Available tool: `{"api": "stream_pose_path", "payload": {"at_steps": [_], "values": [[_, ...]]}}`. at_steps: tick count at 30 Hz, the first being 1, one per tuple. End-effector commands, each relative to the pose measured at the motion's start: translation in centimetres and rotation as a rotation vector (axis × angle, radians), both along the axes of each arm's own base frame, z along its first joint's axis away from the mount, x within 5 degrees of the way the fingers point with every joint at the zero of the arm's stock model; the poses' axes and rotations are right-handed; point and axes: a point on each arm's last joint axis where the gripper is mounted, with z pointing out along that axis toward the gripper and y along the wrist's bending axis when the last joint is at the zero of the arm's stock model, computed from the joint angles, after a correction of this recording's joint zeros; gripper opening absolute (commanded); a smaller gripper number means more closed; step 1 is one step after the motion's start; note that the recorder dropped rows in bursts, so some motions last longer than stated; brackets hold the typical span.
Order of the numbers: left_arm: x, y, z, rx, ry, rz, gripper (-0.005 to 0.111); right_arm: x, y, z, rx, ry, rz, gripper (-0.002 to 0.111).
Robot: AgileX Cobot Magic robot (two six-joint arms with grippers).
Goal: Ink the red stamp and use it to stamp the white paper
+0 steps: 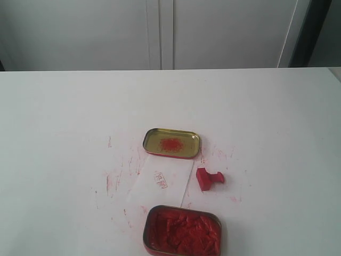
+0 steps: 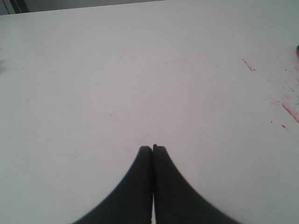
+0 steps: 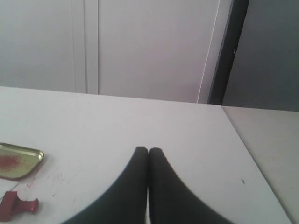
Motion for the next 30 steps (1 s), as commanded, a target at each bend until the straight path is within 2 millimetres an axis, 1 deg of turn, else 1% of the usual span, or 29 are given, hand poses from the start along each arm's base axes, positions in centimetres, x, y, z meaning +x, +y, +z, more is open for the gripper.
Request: {"api": "stream_pose_path", "payload": {"at_steps": [1,4,6,10,14,18,22,30], "values": [[0.0,0.0,-0.1,-0.004,-0.003,0.005,0.0,0.6,-0.2,-2.2,-0.034,0.057,-0.016,0.0],[0.0,0.0,-0.1,-0.004,-0.003,0.005,0.0,1.1,-0.4,-3.6,-0.092,0.071,-0.032,0.0],[0.0,0.0,-0.1,-0.004,-0.003,0.005,0.0,1.3,-0.4,-4.5,-0.093,0.089,-0.03,0.0],[0.0,0.0,-0.1,-0.004,-0.003,0.005,0.0,1.5,-0.4,-5.7,-0.092,0.123,-0.028,0.0],[0.0,0.0,-0.1,-0.004,-0.003,0.005,0.0,1.7,-0.4,-7.3,-0.093,0.171,-0.026,0.0],[0.0,0.0,-0.1,-0.004,-0.003,0.005,0.0,1.8,-0.3,-8.4,-0.094,0.185,-0.023,0.0],[0.0,0.0,-0.1,-0.004,-0.003,0.005,0.0,1.9,-0.3,-8.2,-0.09,0.156,-0.023,0.0],[0.0,0.0,-0.1,-0.004,-0.003,0.005,0.0,1.9,-0.3,-8.2,-0.088,0.158,-0.023,0.0]]}}
